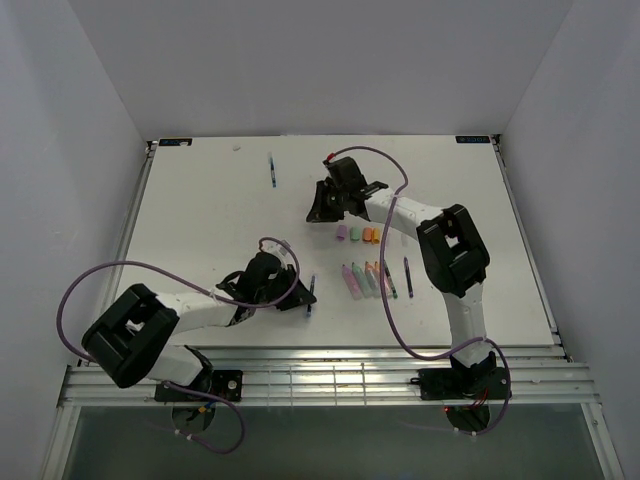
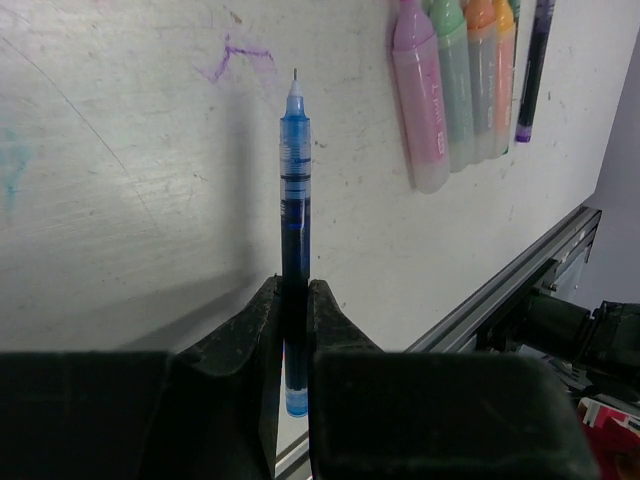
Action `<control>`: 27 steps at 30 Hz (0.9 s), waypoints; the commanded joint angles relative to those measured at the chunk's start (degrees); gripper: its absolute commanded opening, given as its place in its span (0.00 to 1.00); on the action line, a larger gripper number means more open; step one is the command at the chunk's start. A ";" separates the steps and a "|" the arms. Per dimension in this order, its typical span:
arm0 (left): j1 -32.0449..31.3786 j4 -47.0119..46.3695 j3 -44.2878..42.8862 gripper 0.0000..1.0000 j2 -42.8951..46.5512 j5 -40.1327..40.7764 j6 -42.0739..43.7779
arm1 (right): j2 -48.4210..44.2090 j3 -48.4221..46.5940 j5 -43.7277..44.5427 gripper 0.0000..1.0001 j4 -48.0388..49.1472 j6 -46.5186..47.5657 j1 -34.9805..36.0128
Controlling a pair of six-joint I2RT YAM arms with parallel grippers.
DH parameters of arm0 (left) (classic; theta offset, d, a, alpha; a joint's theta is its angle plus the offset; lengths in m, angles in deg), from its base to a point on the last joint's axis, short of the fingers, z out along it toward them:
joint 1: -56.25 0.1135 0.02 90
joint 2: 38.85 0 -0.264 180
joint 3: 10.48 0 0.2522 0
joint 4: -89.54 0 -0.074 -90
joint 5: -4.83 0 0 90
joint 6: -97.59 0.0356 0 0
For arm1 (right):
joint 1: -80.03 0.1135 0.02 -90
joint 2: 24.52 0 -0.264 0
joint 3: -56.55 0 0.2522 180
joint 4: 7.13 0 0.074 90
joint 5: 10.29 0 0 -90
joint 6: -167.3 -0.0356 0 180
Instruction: Open the pen caps
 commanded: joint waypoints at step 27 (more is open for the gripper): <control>-7.71 -10.14 -10.09 0.04 -18.46 6.14 -11.78 | -0.07 2.47 13.90 0.09 -9.82 9.59 0.00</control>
